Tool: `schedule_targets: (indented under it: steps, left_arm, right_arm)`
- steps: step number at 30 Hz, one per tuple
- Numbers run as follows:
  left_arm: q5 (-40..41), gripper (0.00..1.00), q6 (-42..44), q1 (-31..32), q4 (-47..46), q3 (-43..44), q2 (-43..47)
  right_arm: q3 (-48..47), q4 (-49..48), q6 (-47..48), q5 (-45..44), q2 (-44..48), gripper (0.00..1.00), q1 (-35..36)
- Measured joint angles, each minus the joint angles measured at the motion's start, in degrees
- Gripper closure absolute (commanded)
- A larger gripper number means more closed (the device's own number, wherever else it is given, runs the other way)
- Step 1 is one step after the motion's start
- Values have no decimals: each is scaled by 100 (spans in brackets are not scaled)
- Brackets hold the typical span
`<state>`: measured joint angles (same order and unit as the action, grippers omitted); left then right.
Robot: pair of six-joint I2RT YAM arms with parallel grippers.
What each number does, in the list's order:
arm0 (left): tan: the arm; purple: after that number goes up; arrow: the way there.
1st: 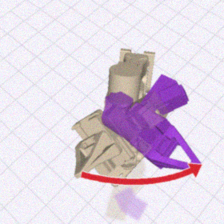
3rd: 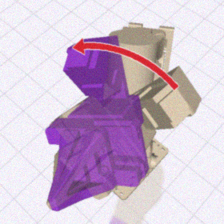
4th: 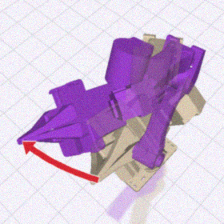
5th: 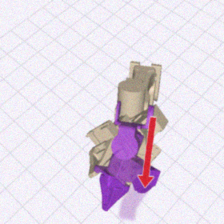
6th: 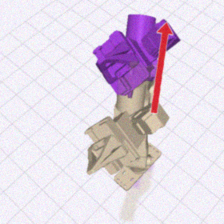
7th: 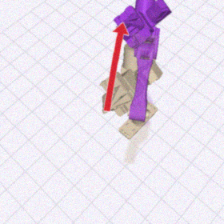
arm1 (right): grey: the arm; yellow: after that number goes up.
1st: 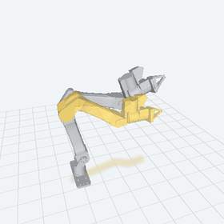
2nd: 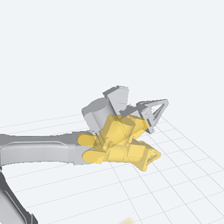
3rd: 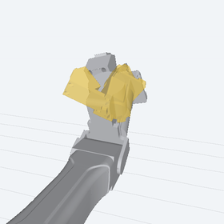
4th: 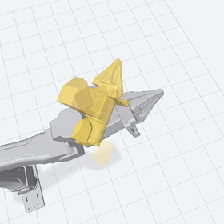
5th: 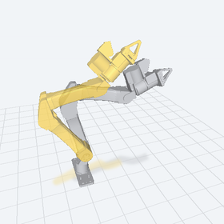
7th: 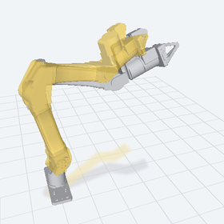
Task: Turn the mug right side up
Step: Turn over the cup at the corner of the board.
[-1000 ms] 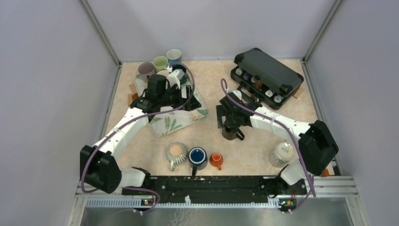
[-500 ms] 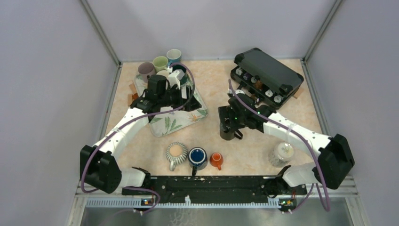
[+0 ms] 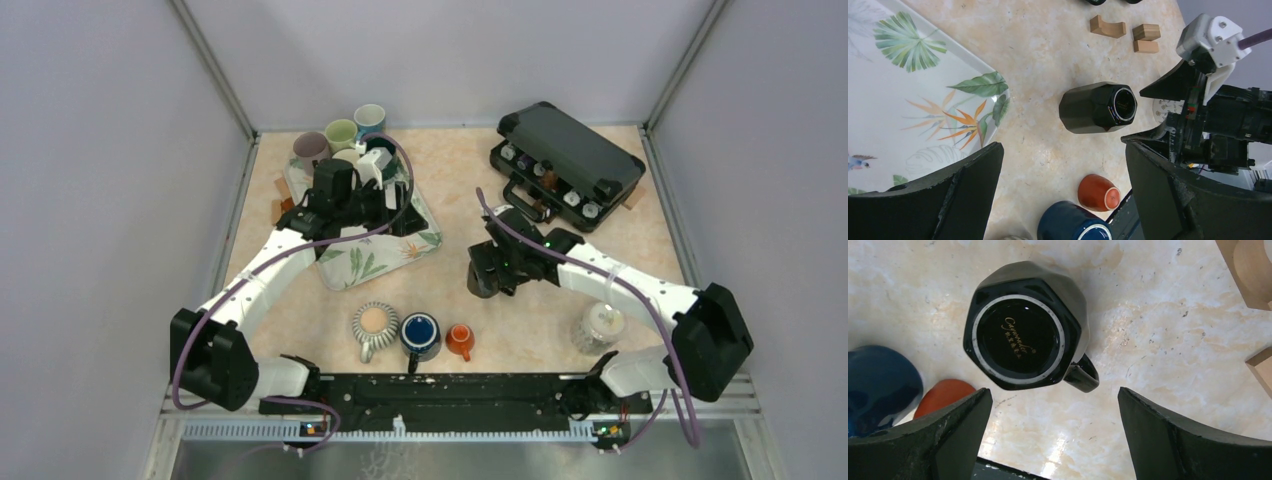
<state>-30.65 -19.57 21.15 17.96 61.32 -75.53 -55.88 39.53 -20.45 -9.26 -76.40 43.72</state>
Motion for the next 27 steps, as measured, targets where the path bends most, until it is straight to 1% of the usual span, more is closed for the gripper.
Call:
schedule_targets:
  steps: [4, 11, 14, 19, 22, 27]
  left_arm:
    - [-2, 2, 0, -4, 0, 0, 0]
    - [-2, 2, -2, -4, -4, 0, -2]
    - [-22, 2, -13, -4, -37, -7, -2]
    - [-44, 2, -26, -4, -90, -7, -39]
    - [-48, 2, -26, -9, -92, -7, -59]
    - [-46, 1, -26, -11, -105, -9, -63]
  right_arm:
    - [0, -39, 44, -146, -258, 7, 2]
    - [-61, -142, -151, -505, -776, 8, 0]
    - [-306, -168, -422, -684, -1043, 8, -28]
    - [-850, -496, -927, -745, -1528, 10, -186]
    - [-1036, -699, -1106, -697, -1639, 12, -238]
    - [-1054, -802, -1237, -656, -1624, 13, -254]
